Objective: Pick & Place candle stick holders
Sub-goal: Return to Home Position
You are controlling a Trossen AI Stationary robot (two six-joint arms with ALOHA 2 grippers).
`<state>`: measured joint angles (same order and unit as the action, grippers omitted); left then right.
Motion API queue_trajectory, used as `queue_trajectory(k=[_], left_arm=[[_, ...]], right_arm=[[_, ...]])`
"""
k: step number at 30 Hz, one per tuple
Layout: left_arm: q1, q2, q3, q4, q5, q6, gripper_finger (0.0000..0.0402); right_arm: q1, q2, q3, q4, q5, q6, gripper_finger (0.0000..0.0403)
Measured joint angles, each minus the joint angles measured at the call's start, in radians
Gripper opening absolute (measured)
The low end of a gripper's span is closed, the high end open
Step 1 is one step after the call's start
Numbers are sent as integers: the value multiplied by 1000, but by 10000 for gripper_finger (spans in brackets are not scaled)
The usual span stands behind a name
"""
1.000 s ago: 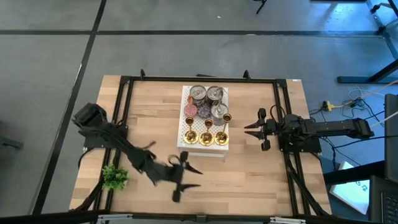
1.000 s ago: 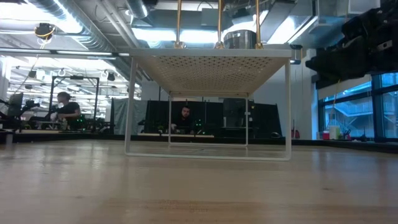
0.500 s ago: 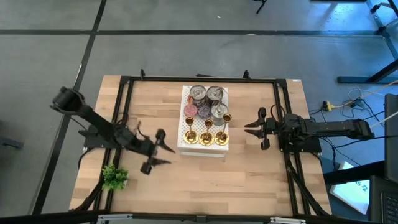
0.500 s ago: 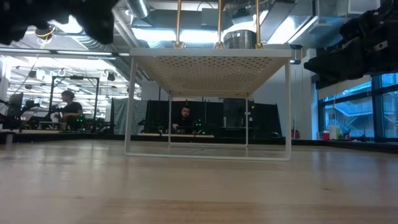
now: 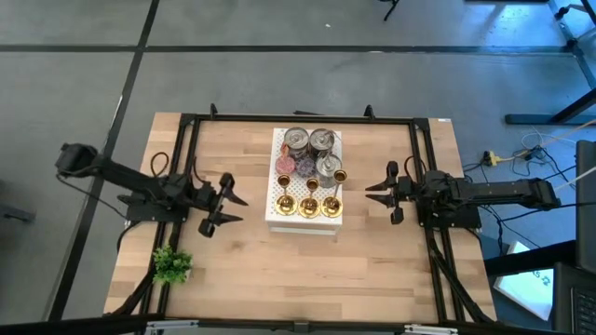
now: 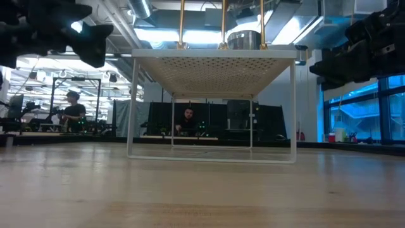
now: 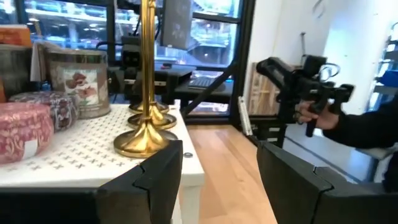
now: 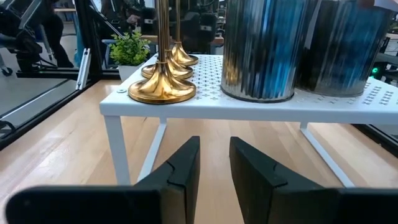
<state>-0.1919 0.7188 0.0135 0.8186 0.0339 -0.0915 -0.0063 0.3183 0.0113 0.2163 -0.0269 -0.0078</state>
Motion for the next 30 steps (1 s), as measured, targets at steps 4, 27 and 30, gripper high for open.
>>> queue_trajectory(k=[4,27,30], left_arm=[[99,-113,0,-123,124,-13,203],[-66,-666,-4,-689,-67,35,203],[-78,-714,-4,-746,-67,30,203]], right_arm=[[0,0,0,-6,0,0,89],[-6,0,0,-70,63,46,89],[-18,-1,0,-85,68,46,89]])
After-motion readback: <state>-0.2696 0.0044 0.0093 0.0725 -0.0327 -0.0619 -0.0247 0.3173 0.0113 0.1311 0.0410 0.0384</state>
